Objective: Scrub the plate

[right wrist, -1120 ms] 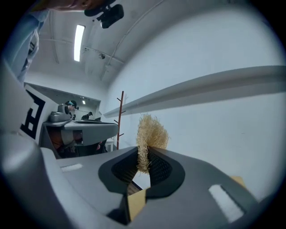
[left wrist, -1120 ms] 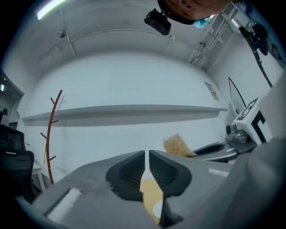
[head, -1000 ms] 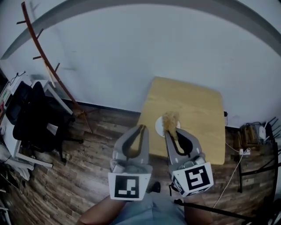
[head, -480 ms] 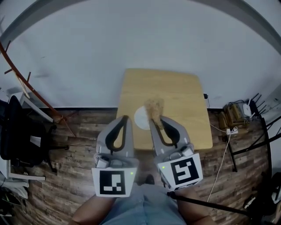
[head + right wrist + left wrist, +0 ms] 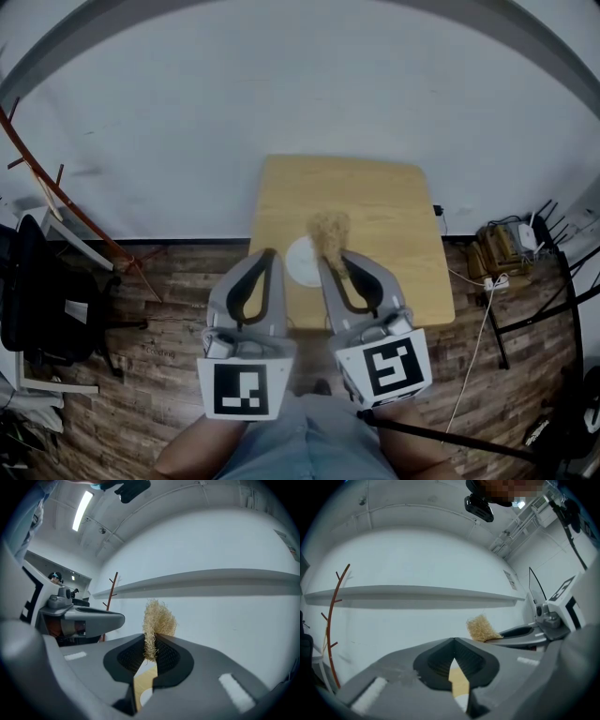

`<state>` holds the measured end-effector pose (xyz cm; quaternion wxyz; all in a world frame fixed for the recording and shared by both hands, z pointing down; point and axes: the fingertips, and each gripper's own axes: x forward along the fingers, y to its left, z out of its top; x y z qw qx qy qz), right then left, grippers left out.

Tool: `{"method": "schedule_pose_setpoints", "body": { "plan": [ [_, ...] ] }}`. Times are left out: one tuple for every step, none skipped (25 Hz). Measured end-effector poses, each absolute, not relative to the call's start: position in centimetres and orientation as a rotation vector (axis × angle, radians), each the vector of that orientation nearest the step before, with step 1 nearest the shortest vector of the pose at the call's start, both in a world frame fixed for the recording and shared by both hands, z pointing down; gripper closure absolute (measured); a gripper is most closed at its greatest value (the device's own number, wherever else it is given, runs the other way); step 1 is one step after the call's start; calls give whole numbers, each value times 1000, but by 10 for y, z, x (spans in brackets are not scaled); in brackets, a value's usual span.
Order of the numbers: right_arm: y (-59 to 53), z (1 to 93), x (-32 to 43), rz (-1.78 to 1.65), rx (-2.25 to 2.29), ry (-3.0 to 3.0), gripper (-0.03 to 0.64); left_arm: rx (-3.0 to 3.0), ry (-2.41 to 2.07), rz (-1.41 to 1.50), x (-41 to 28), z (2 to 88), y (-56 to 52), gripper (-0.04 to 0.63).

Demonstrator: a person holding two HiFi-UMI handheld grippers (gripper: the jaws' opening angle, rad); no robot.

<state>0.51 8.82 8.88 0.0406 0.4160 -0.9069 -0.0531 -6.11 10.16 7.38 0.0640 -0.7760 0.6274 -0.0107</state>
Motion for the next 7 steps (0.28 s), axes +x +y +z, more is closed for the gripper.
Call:
{"method": "schedule_pose_setpoints", "body": {
  "plan": [
    [87,89,5,-162,1273,-2779,577,-2344,1897,-33,-61,74,101,574],
    [86,89,5,-161,1272,-2779,577,-2344,1898,-35,-61,74,100,574],
    [85,89,6,-159,1273,-2779,577,-2342,1897,-36,-60,74,99,574],
    [84,90,6,-156,1272,-2778,577,-2342,1895,-37,-59,74,98,574],
    [83,90,7,-154,1272,-2777,577,-2342,1894,-38,-59,75,97,574],
    [82,91,7,-153,1270,-2776,577,-2343,1895,-39,-58,75,96,574],
    [81,91,8,-151,1269,-2776,577,-2344,1896,-40,-58,76,95,574]
  ]
}}
